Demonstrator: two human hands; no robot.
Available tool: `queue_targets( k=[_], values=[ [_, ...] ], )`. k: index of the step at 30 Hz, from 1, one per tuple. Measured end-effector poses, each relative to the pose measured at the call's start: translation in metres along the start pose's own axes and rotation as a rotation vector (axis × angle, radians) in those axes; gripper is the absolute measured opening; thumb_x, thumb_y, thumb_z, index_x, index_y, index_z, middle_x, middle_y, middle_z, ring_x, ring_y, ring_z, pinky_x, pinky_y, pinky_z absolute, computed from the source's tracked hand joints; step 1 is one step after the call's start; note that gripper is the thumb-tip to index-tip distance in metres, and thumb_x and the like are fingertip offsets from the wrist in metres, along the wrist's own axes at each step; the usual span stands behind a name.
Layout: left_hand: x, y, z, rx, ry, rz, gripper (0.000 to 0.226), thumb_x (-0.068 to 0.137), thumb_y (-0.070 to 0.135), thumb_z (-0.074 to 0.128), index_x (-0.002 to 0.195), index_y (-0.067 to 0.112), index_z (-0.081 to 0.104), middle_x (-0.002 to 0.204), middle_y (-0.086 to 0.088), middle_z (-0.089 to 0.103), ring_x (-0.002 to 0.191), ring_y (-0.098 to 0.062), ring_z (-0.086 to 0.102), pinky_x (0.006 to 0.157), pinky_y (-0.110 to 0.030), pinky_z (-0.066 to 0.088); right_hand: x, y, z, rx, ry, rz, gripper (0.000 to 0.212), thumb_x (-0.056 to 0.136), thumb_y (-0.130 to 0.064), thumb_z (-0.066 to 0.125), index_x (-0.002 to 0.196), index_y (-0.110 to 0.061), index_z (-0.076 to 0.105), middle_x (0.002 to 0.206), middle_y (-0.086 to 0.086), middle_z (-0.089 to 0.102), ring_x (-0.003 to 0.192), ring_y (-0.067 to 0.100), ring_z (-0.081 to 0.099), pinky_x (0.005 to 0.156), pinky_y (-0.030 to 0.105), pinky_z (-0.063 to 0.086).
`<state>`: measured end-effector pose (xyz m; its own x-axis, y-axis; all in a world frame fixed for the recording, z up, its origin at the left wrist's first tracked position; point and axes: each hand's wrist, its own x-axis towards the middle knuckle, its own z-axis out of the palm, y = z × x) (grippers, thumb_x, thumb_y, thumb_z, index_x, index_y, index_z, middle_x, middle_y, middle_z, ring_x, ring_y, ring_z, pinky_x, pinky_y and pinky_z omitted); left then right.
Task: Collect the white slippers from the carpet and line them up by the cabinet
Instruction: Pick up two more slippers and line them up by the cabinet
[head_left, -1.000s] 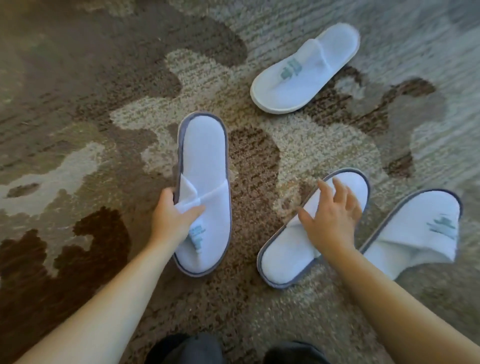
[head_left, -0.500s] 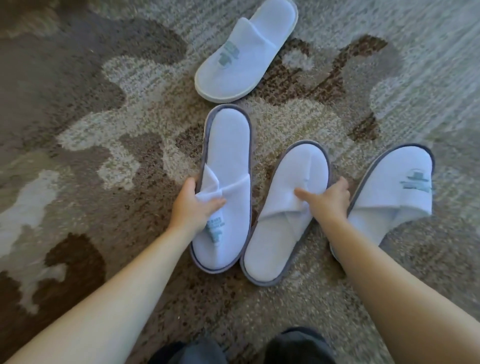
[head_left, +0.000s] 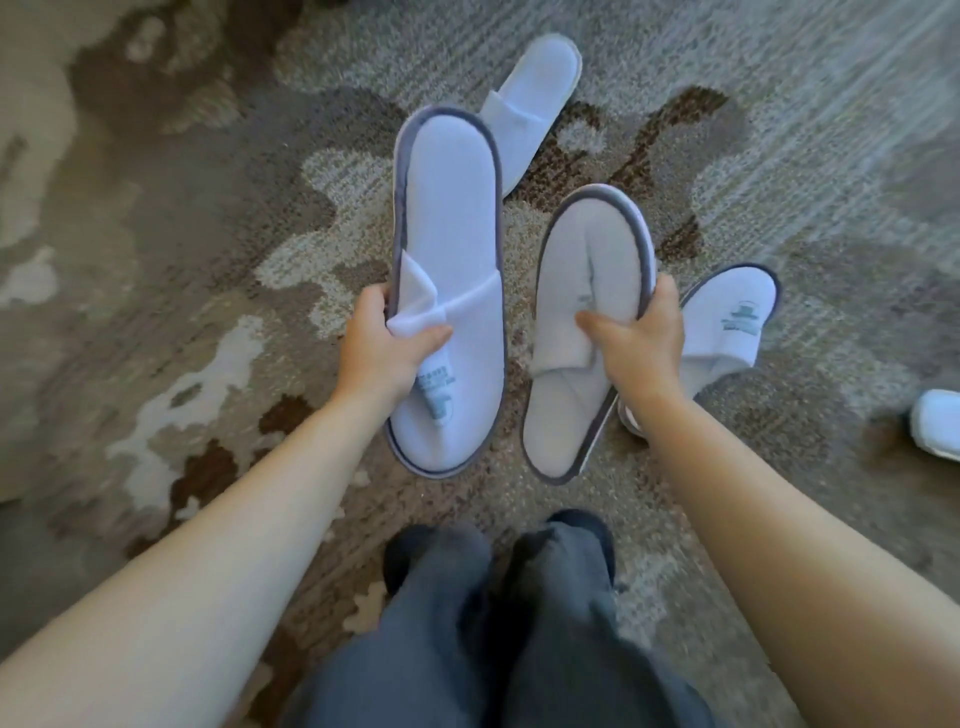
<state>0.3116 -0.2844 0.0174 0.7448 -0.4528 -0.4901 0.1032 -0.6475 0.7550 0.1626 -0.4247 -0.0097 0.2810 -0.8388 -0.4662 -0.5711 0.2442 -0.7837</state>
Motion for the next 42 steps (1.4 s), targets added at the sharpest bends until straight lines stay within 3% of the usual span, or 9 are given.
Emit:
queue_targets(
  k=[6, 10, 14, 19, 26, 29, 34, 39, 42],
  values=[
    [-0.113, 0.192, -0.055, 0.099, -0.133, 0.106, 0.033, 0.073, 0.017, 0.070, 0.094, 0.015, 0.045, 0.080, 0.009, 0.052, 0.073, -0.009, 0.053, 0.058, -0.016, 0.045, -0.099, -0.166, -0.143, 0.108, 0.047, -0.072, 0.039, 0.071, -0.011, 0.071, 0.093, -0.019, 0.039, 0.082, -0.010, 0.046, 0.073, 0.003, 0.049, 0.053, 0.007, 0.042],
    [-0.183, 0.304, -0.056, 0.131, -0.256, 0.177, 0.043, 0.072, 0.015, 0.070, 0.109, 0.012, 0.048, 0.100, -0.003, 0.057, 0.091, -0.021, 0.056, 0.076, -0.032, 0.045, -0.155, -0.243, -0.244, 0.217, 0.160, -0.106, 0.039, 0.069, -0.006, 0.071, 0.088, -0.023, 0.042, 0.082, -0.014, 0.049, 0.073, -0.004, 0.050, 0.052, -0.002, 0.040],
    [-0.233, 0.382, -0.037, 0.145, -0.357, 0.287, 0.042, 0.074, 0.015, 0.068, 0.111, 0.009, 0.047, 0.105, -0.008, 0.059, 0.095, -0.023, 0.057, 0.082, -0.037, 0.047, -0.200, -0.285, -0.320, 0.297, 0.334, -0.114, 0.040, 0.067, -0.004, 0.073, 0.091, -0.018, 0.044, 0.084, -0.009, 0.053, 0.074, -0.001, 0.052, 0.055, 0.000, 0.041],
    [-0.275, 0.440, -0.005, 0.094, -0.587, 0.399, 0.033, 0.075, 0.008, 0.066, 0.098, 0.019, 0.046, 0.087, 0.003, 0.058, 0.082, -0.016, 0.057, 0.071, -0.029, 0.047, -0.258, -0.295, -0.385, 0.354, 0.653, -0.091, 0.042, 0.066, -0.001, 0.073, 0.091, -0.016, 0.043, 0.084, -0.004, 0.054, 0.072, 0.001, 0.051, 0.054, -0.003, 0.037],
    [-0.337, 0.475, 0.036, 0.248, -1.049, 0.621, 0.027, 0.077, 0.009, 0.064, 0.079, 0.030, 0.047, 0.077, 0.009, 0.056, 0.063, 0.001, 0.056, 0.048, -0.006, 0.044, -0.368, -0.280, -0.413, 0.372, 1.199, 0.104, 0.043, 0.065, -0.006, 0.075, 0.092, -0.015, 0.043, 0.079, -0.012, 0.047, 0.080, 0.014, 0.049, 0.054, 0.004, 0.033],
    [-0.379, 0.472, 0.047, 0.359, -1.244, 0.699, 0.029, 0.077, 0.010, 0.065, 0.077, 0.032, 0.046, 0.077, 0.009, 0.056, 0.067, -0.003, 0.055, 0.052, -0.013, 0.048, -0.430, -0.267, -0.397, 0.442, 1.398, 0.236, 0.046, 0.065, -0.009, 0.075, 0.099, -0.017, 0.044, 0.093, -0.003, 0.050, 0.088, 0.017, 0.050, 0.069, 0.016, 0.038],
    [-0.465, 0.432, 0.049, 0.577, -1.561, 0.801, 0.026, 0.074, 0.015, 0.068, 0.090, 0.022, 0.048, 0.077, 0.008, 0.057, 0.071, -0.011, 0.056, 0.062, -0.028, 0.045, -0.542, -0.244, -0.347, 0.572, 1.729, 0.509, 0.049, 0.066, -0.016, 0.075, 0.101, -0.023, 0.042, 0.084, -0.016, 0.045, 0.076, 0.007, 0.047, 0.054, 0.008, 0.035],
    [-0.563, 0.369, 0.025, 0.730, -1.859, 0.965, 0.028, 0.074, 0.018, 0.069, 0.094, 0.019, 0.049, 0.077, 0.013, 0.055, 0.068, -0.001, 0.053, 0.049, -0.012, 0.040, -0.647, -0.231, -0.286, 0.654, 2.014, 0.671, 0.044, 0.066, -0.014, 0.075, 0.091, -0.023, 0.039, 0.079, -0.021, 0.043, 0.068, -0.004, 0.046, 0.046, 0.004, 0.038],
    [-0.616, 0.326, -0.001, 0.808, -1.986, 1.017, 0.031, 0.074, 0.020, 0.069, 0.098, 0.021, 0.049, 0.081, 0.012, 0.057, 0.072, -0.004, 0.055, 0.054, -0.015, 0.044, -0.706, -0.221, -0.250, 0.685, 2.163, 0.725, 0.044, 0.064, -0.008, 0.075, 0.091, -0.019, 0.042, 0.087, -0.005, 0.053, 0.074, 0.010, 0.051, 0.056, 0.010, 0.039]
  ],
)
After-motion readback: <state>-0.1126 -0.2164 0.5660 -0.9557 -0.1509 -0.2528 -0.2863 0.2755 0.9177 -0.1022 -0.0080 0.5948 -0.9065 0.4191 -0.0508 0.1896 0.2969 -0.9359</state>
